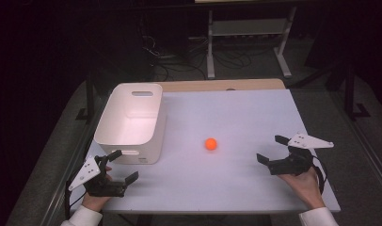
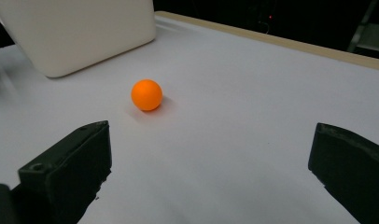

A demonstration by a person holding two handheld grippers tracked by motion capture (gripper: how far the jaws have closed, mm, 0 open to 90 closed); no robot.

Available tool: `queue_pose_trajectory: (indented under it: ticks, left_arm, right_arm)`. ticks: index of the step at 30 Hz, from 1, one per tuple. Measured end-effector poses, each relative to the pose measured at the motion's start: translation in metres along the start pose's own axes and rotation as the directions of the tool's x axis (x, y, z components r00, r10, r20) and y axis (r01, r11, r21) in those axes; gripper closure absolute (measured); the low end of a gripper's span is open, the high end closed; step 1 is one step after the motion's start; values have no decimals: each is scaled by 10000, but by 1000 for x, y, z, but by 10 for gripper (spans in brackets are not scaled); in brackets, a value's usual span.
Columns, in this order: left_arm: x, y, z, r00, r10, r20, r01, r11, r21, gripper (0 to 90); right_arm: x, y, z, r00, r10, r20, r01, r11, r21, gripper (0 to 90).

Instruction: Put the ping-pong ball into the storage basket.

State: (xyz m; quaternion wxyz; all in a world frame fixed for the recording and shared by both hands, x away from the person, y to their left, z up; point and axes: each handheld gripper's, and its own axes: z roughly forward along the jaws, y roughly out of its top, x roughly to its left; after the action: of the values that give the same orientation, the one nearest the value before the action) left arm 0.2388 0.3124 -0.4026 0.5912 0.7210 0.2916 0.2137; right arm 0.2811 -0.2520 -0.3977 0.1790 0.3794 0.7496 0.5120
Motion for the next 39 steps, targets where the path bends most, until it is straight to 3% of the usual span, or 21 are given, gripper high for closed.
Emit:
queue_pose_trajectory:
  ticks: [10,39]
  left_arm:
    - [0,0,-1,10000,7,81,-7,10000,8,7]
    - [-1,1,-1,10000,27,93,-27,10000,15,7]
  right_arm:
    - [3,17,7,9988,-329,-350,343,9986,391,0]
    - [4,37,26,9921,-686,-1053,814,9892,1222,0]
